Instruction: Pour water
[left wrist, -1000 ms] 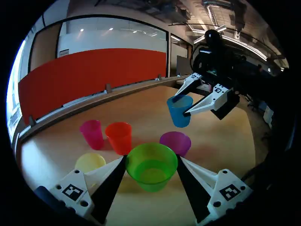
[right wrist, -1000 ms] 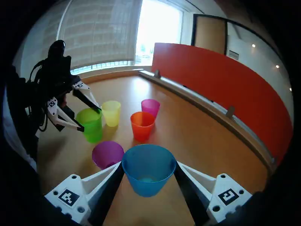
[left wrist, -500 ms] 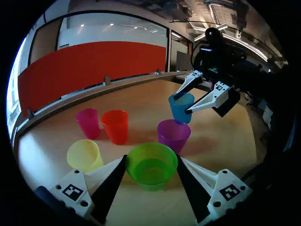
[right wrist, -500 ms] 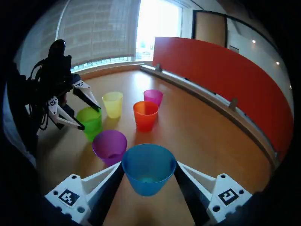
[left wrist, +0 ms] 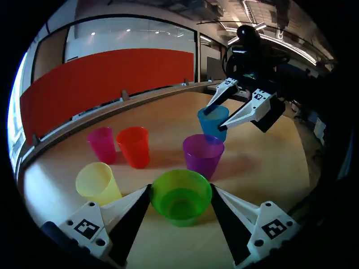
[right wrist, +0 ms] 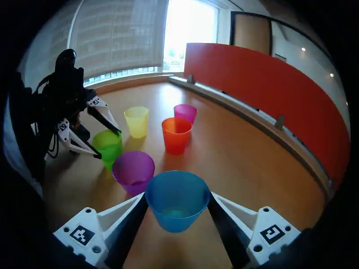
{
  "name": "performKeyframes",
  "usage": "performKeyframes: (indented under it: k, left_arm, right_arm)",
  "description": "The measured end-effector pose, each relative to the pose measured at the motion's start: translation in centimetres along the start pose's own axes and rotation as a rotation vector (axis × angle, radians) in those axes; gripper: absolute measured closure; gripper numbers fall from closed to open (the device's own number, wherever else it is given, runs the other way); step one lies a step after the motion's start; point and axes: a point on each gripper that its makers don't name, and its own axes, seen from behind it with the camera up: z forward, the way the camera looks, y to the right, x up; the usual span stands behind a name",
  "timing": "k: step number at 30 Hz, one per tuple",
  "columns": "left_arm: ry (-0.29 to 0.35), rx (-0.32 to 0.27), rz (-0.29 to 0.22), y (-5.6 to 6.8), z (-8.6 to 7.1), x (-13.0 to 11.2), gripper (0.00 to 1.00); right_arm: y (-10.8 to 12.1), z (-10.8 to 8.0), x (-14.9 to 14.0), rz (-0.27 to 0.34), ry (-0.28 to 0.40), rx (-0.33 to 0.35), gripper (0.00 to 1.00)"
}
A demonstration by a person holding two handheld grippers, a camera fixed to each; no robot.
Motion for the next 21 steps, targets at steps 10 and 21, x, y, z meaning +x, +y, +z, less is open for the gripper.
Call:
performKeyframes:
  k: [10, 21]
  left_arm:
    - [0.009, 0.007, 0.002, 0.1, 0.0, 0.0, 0.08]
    - [0.009, 0.010, -0.002, 0.0, 0.1, -0.1, 0.07]
  right_arm:
    - [-0.7, 0.6, -0.9, 0.021, -0.001, 0.015, 0.07]
    - [-0.9, 1.1, -2.4, 0.044, -0.012, 0.017, 0.07]
